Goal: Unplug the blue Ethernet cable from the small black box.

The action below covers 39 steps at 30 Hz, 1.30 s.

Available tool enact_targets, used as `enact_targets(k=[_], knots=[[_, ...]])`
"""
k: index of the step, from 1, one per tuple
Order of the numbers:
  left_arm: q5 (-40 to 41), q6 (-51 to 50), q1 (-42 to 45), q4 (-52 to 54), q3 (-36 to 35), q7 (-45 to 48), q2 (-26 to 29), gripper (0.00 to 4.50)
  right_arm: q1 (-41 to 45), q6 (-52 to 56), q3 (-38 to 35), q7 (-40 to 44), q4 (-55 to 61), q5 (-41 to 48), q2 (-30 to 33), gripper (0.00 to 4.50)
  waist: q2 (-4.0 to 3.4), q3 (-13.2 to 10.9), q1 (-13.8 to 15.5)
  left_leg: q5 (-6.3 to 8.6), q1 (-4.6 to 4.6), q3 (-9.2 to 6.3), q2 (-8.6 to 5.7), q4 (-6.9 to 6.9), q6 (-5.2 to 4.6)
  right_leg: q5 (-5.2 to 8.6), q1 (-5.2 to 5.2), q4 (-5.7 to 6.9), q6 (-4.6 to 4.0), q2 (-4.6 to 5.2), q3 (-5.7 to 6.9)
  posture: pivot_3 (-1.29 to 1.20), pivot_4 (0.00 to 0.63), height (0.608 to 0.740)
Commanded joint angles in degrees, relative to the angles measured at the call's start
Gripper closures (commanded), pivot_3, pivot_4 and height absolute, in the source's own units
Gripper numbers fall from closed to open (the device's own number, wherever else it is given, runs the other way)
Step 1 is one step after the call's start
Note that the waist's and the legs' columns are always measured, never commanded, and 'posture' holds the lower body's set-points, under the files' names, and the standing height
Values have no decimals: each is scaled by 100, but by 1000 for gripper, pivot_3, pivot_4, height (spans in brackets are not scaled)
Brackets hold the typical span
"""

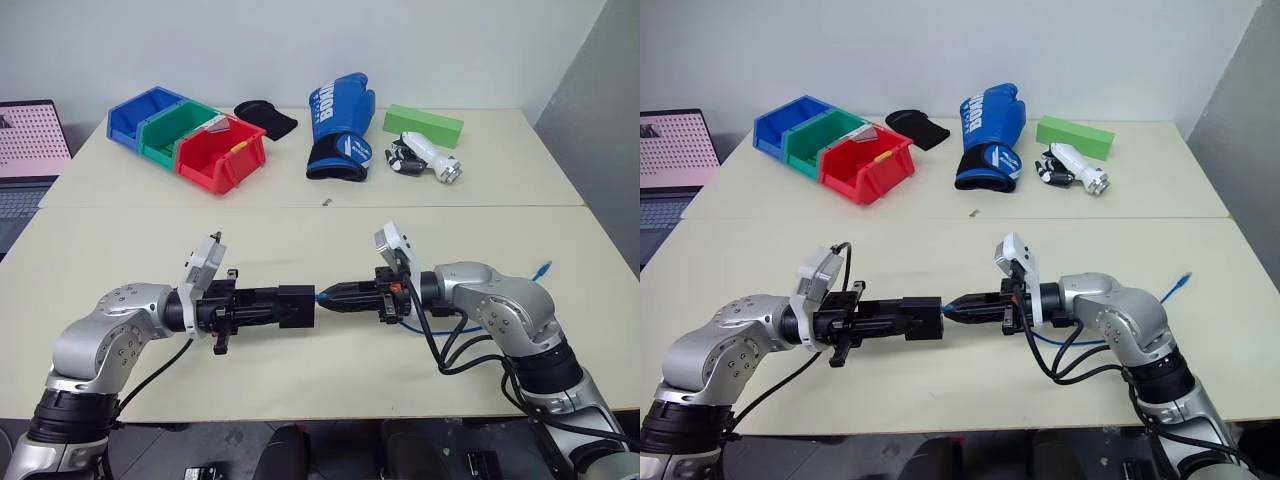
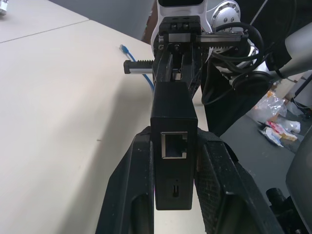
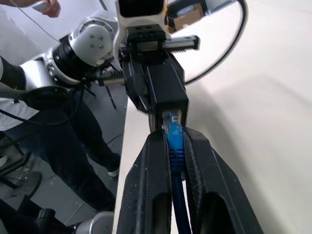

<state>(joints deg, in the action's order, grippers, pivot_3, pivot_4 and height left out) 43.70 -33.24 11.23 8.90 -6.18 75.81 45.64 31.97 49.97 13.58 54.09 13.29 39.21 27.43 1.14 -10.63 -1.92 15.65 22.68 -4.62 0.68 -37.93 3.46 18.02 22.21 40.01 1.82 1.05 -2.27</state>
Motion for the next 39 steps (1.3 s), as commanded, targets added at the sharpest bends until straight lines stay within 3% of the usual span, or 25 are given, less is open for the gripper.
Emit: enact_targets(k=[1,6,13,15,19,23,28,34,39], knots=[[53,129,-233,210,-429,0,147,3725,-109,-60,-326,10,-38,-60,224,4412,-1,0,3,0,2,-1,0,0,0,0,2,-1,0,0,1,0,150,740],[47,123,-451,304,-674,-247,107,3725,-91,-721,-476,-403,-608,-647,152,4421,0,0,3,0,1,-1,2,1,0,0,1,0,0,0,1,0,150,740],[-181,118,-478,349,-609,-910,-132,3725,562,-3288,-429,-2626,-3191,-2843,-814,4421,-1,0,-31,-1,-1,9,1,1,1,0,6,9,0,-1,-5,0,150,740],[-299,121,-469,339,-533,-1036,-149,3725,704,-3610,-480,-2831,-3701,-3072,-921,3717,-1,0,-35,-1,3,10,1,2,1,0,9,5,0,-1,-4,0,150,740],[-280,-19,-432,360,-590,-1339,-266,3725,777,-3854,-527,-2660,-4017,-3223,-885,2787,-1,0,-37,-1,6,10,-2,3,1,0,8,0,0,2,-6,0,150,740],[-556,170,-248,133,-733,-2081,-569,3725,644,-3812,-665,-2184,-3459,-3044,-647,1752,-4,-2,-29,-1,6,6,0,2,1,0,8,2,0,2,-4,0,150,740],[-1840,1553,346,-814,-883,-3674,-1177,3725,267,-3363,-590,-706,-1669,-2175,-194,284,-6,-3,9,0,6,2,1,-1,1,-1,6,3,1,2,-1,0,150,740],[-2745,3551,828,-2335,-1078,-4517,-1564,3725,363,-2605,-263,-224,-432,-1906,25,234,-2,-1,-14,0,3,3,1,0,1,-1,7,0,0,7,-2,0,150,740],[-3044,4411,1034,-3359,-1177,-5188,-1913,3725,608,-2196,1,-215,-149,-1949,-100,234,-2,-1,15,-1,8,-1,0,-4,1,-2,7,2,0,14,2,0,150,740]])
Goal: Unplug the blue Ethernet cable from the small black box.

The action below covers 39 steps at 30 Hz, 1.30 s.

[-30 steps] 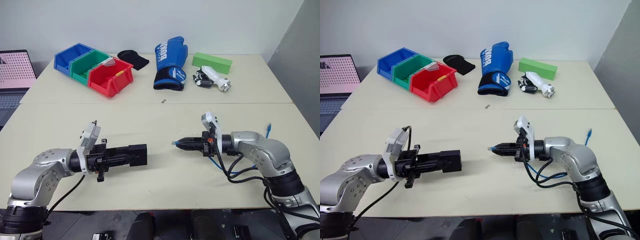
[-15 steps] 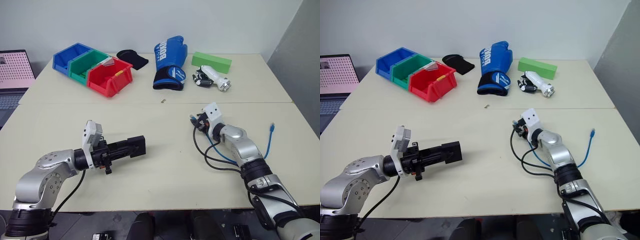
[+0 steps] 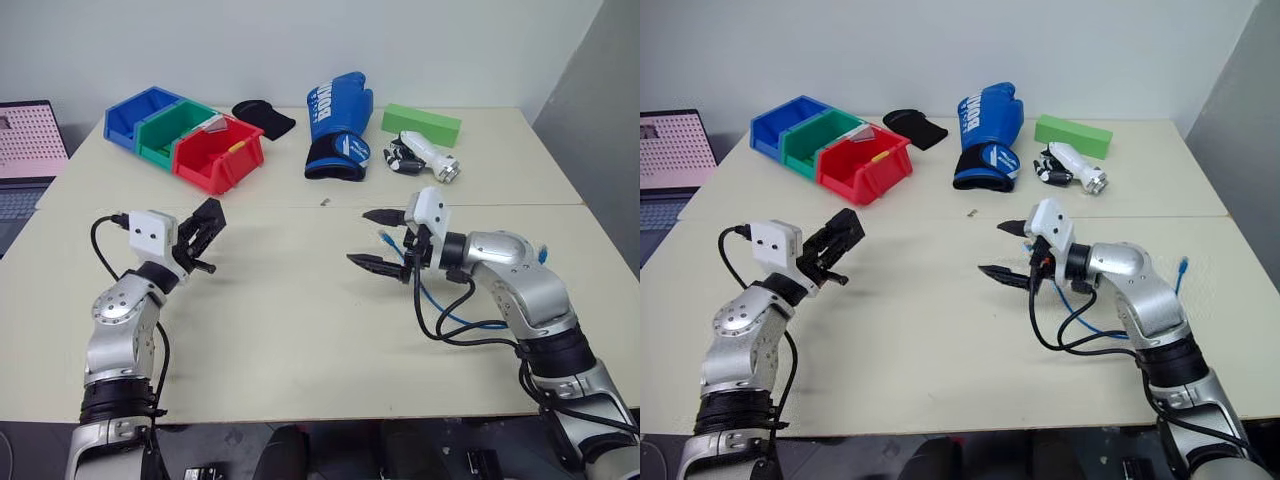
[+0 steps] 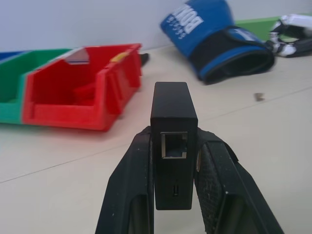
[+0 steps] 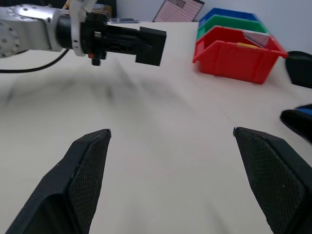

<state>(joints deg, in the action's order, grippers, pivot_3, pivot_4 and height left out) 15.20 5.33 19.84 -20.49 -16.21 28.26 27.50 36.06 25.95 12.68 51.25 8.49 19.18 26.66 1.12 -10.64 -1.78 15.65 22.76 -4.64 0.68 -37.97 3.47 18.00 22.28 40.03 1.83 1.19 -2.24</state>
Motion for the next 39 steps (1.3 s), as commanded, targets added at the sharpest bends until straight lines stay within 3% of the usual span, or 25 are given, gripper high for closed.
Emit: enact_targets(k=[1,6,8,15,20,24,29,39], knots=[[-287,673,197,-618,-161,-583,-133,3725,224,265,159,99,374,34,-26,234,1,1,1,0,2,-1,-2,-2,0,0,0,0,1,0,2,0,150,740],[-424,1003,192,-1169,-70,-811,-227,3725,282,350,358,163,442,-87,-15,234,4,3,3,0,5,-3,-6,-2,0,-1,1,-2,1,0,5,0,150,740],[-345,941,182,-1286,-109,-878,-286,3012,284,342,400,167,420,-143,-8,234,5,3,2,0,4,-3,-7,-2,0,-1,1,0,1,0,5,0,150,740],[-129,873,-14,-1097,-139,-717,-311,1505,245,373,406,228,455,-199,18,234,5,3,-3,0,2,-3,-5,-2,0,-1,1,2,1,-1,6,0,150,740],[-2,273,-576,-144,-270,-1042,-276,526,97,441,415,240,609,-194,65,234,5,3,-21,0,2,-1,0,-1,0,-1,1,0,1,2,0,0,150,740],[242,-774,-1313,1207,-267,-1013,-178,526,-121,531,325,183,673,-192,151,234,5,3,-14,0,2,-7,3,1,0,-1,1,1,1,5,4,0,150,740],[435,-1809,-2137,2537,-440,-679,358,526,-428,571,25,230,686,-140,505,234,6,4,-1,0,0,-4,0,1,0,0,-3,-1,1,6,1,0,150,740],[1277,-2961,-2480,3340,-1186,873,1944,526,-517,491,-638,744,160,-84,1514,234,4,2,-4,0,-6,-1,1,6,0,0,-8,-3,0,-4,3,0,150,740]])
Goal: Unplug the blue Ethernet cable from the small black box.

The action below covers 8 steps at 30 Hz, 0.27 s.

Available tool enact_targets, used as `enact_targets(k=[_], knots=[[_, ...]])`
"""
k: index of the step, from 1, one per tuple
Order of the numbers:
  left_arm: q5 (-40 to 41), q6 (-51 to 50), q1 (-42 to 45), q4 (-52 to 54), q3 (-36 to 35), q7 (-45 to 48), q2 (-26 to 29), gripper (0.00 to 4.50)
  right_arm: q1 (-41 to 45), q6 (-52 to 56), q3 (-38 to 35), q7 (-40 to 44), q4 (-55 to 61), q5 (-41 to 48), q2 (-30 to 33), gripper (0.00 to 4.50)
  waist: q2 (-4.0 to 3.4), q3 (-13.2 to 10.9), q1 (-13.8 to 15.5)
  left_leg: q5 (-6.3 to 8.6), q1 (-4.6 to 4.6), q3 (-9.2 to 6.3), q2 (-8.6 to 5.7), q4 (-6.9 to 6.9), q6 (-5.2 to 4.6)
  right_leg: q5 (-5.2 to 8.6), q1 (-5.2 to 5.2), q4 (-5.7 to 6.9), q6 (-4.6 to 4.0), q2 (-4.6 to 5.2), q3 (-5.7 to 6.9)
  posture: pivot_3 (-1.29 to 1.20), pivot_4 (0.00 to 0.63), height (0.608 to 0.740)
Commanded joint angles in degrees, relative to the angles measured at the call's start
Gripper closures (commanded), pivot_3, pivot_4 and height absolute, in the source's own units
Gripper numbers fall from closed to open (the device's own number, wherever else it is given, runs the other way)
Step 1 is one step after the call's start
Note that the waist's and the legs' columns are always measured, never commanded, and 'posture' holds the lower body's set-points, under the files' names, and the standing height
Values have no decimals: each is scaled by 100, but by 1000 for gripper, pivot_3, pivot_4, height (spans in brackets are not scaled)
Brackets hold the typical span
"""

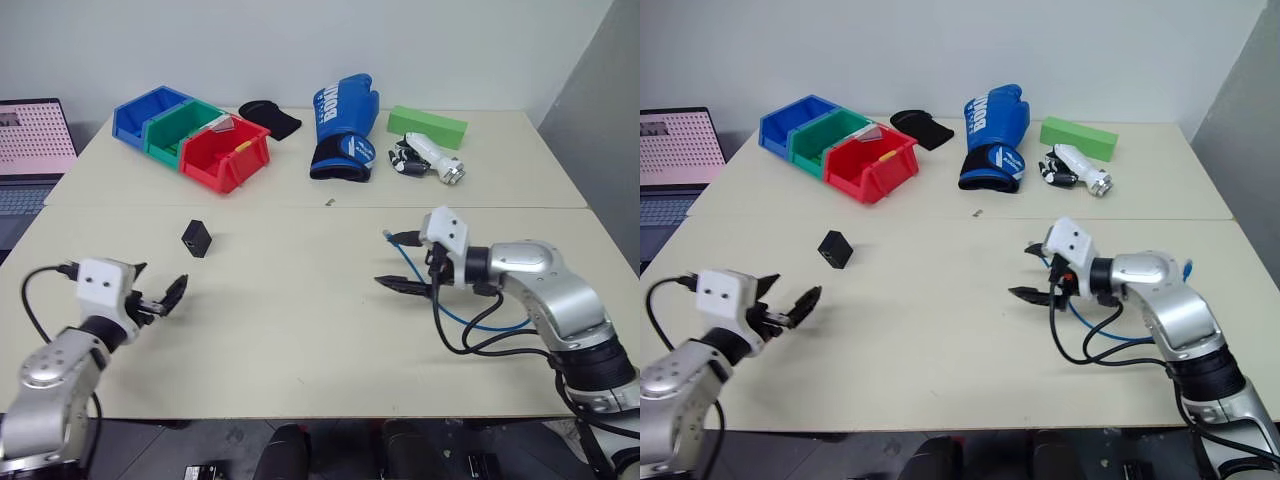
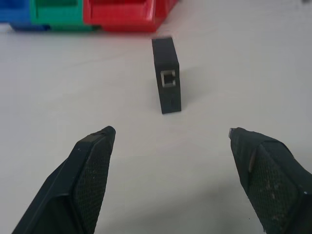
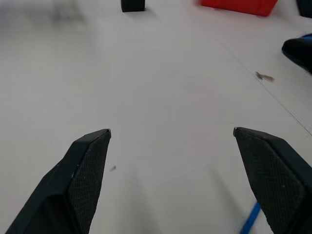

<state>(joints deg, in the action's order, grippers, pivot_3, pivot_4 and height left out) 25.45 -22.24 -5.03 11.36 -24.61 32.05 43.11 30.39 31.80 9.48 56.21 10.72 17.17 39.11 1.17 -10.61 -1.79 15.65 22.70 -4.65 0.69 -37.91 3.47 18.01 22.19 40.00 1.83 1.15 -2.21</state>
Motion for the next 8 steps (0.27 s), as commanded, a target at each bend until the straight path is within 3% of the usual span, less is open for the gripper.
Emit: enact_targets(k=[1,8], knots=[[341,-336,43,111,-398,614,501,526,71,-106,-344,293,-120,109,338,234,0,-1,-4,0,0,2,0,1,0,0,1,1,0,-1,-2,0,150,740],[496,-479,143,-31,-519,1117,759,526,274,-297,-491,323,-554,-75,555,234,-2,-2,-6,0,-1,6,3,2,-1,0,2,-1,0,-3,-5,0,150,740]])
